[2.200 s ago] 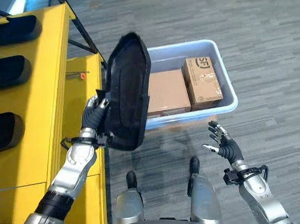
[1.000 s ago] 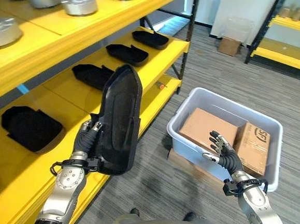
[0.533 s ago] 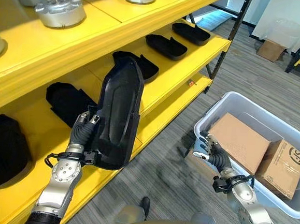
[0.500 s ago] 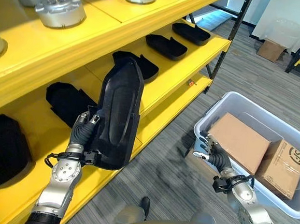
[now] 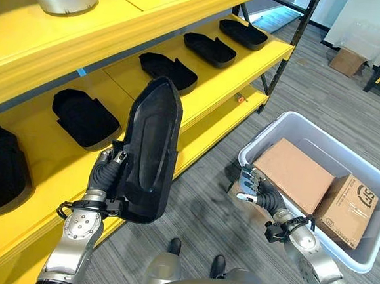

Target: Move parts from the plastic box to the shelf.

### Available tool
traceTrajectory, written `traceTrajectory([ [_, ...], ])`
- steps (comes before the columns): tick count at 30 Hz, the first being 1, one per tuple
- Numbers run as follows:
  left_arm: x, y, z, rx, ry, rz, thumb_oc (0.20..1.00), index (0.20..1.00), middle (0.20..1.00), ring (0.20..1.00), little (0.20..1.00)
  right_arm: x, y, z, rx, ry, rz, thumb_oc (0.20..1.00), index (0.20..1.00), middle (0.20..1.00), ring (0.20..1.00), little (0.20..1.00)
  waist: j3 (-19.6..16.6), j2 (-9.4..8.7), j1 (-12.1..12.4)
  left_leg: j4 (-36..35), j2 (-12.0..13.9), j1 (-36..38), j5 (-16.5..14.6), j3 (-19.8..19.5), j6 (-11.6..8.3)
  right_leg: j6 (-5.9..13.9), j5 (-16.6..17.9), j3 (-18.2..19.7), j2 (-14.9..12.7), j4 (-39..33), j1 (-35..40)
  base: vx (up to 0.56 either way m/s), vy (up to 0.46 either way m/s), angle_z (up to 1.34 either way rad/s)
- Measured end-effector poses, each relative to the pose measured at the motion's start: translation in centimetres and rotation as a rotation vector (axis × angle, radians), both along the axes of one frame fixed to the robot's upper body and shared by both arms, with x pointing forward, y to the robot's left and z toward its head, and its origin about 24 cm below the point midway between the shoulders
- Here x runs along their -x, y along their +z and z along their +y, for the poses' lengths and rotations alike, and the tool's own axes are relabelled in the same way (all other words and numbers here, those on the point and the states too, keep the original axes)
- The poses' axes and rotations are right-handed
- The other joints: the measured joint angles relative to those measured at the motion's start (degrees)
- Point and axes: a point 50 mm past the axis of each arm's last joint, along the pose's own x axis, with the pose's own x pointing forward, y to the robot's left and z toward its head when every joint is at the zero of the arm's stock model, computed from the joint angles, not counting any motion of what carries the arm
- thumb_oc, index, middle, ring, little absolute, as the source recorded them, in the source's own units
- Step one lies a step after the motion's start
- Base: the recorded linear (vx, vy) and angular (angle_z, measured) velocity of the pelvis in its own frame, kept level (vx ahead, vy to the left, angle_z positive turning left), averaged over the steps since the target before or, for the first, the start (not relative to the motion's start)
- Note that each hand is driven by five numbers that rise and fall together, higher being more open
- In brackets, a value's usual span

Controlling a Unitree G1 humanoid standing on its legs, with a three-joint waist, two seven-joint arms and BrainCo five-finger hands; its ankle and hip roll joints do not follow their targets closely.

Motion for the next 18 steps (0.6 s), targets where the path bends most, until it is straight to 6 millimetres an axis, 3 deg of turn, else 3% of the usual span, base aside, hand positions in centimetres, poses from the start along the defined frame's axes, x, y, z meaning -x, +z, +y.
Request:
traceTrajectory([
  [3,-0.3,0.1,-0.2,0.01,-0.007,-0.012,0.2,0.2,0.2,0.2,0.2,-0.1,0.1,-0.7,0.025,-0.005,-0.001,1.0,1.0,1.0,1.0,1.0,1.1,0.74,0.08,3.42,-0.53,-1.4,0.08,-0.57,-0.32,-0.13,0.11,-0.69,-0.03,-0.35,1.05,-0.26,-0.003,0.35],
  [6,-0.3,0.1,-0.3,0.012,-0.021,-0.01,0.2,0.2,0.2,0.2,0.2,-0.3,0.3,-1.0,0.03,-0.016,-0.009,1.0,1.0,1.0,1.0,1.0,2.19,1.54,-0.41,2.32,-1.06,-1.16,2.16,-0.5,-2.2,-2.35,-1.15,-2.66,-1.02,1.09,1.28,-0.11,0.003,0.49],
  [7,-0.4,0.2,-0.4,0.012,-0.024,-0.013,0.2,0.2,0.2,0.2,0.2,-0.3,0.3,-1.1,0.031,-0.018,-0.009,1.0,1.0,1.0,1.0,1.0,2.45,1.46,-0.85,2.85,-1.26,-1.47,1.89,0.49,-2.07,-2.86,-1.46,-2.8,-1.11,1.56,0.92,-0.07,0.022,0.47],
  [8,-0.3,0.1,-0.3,0.009,-0.022,-0.005,0.2,0.2,0.2,0.2,0.2,-0.2,0.1,-1.0,0.027,-0.021,-0.002,1.0,1.0,1.0,1.0,1.0,3.14,0.16,-0.47,6.24,-1.1,-1.92,-1.63,2.81,0.46,-5.75,0.02,-4.55,-2.7,1.48,1.2,-0.07,0.032,0.23],
  [9,-0.3,0.0,-0.2,0.002,-0.025,0.002,0.2,0.2,0.2,0.2,0.2,0.0,0.0,-0.9,0.016,-0.026,0.006,1.0,1.0,1.0,1.0,1.0,2.89,-0.49,-0.56,9.84,-0.96,-2.59,-3.23,5.06,1.83,-5.46,1.07,-5.26,-3.52,0.66,1.62,-0.05,0.045,0.45],
  [10,-0.4,0.1,0.0,-0.013,-0.031,0.005,0.2,0.2,0.2,0.2,0.2,0.5,-0.4,-0.5,-0.002,-0.029,0.02,1.0,1.0,1.0,1.0,1.0,2.3,-2.84,-1.72,14.15,-0.48,-3.18,-4.59,6.98,1.26,-5.13,2.0,-7.34,-5.23,-2.07,2.72,-0.05,0.081,0.84],
  [11,-0.7,0.3,-0.1,-0.015,-0.035,-0.003,0.2,0.2,0.2,0.2,0.2,0.7,-0.4,-0.6,-0.007,-0.038,0.025,1.0,1.0,1.0,1.0,1.0,2.08,-4.24,-3.35,15.45,1.56,-2.9,-5.18,8.81,0.71,-4.43,3.73,-9.76,-6.08,-4.62,3.93,-0.05,0.122,1.21],
  [12,-1.1,0.5,-0.2,-0.013,-0.04,-0.019,0.2,0.2,0.2,0.2,0.2,0.7,-0.2,-0.7,-0.016,-0.059,0.015,1.0,1.0,1.0,1.0,1.0,1.97,-4.53,-4.96,15.08,5.97,-1.96,-5.42,11.86,0.82,-4.34,4.14,-11.7,-6.22,-5.64,4.79,-0.03,0.099,1.08],
  [14,-1.6,0.7,-0.8,-0.006,-0.062,-0.03,0.2,0.2,0.2,0.2,0.2,0.4,0.0,-1.3,-0.011,-0.095,0.002,1.0,1.0,1.0,1.0,1.0,1.88,-3.6,-6.49,10.77,11.5,1.51,-5.08,12.74,0.27,-3.02,3.03,-13.38,-5.92,-4.66,4.37,-0.03,0.217,0.88],
  [15,-1.9,0.6,-1.5,0.006,-0.084,-0.03,0.2,0.2,0.2,0.2,0.2,0.4,0.1,-1.7,-0.005,-0.119,-0.002,1.0,1.0,1.0,1.0,1.0,1.78,-2.32,-6.83,8.65,14.6,3.27,-4.35,13.39,-2.32,-2.68,3.13,-15.48,-6.68,-3.12,4.33,-0.05,0.48,1.23],
  [16,-2.1,0.3,-2.8,0.041,-0.112,-0.028,0.2,0.2,0.2,0.2,0.2,0.3,0.4,-2.7,0.021,-0.133,-0.009,1.0,1.0,1.0,1.0,1.0,1.03,2.07,-8.06,3.4,16.95,5.49,-0.91,13.21,-2.03,0.83,1.73,-17.61,-7.48,0.98,3.2,-0.02,0.326,1.06],
  [18,-2.1,0.3,-2.8,0.044,-0.11,-0.028,0.2,0.2,0.2,0.2,0.2,0.3,0.2,-2.4,0.001,-0.14,-0.002,1.0,1.0,1.0,1.0,1.0,0.47,2.07,-7.64,-1.66,13.66,6.65,-1.97,13.2,-3.45,3.73,2.46,-18.53,-11.11,2.36,2.6,0.06,0.31,0.93],
])
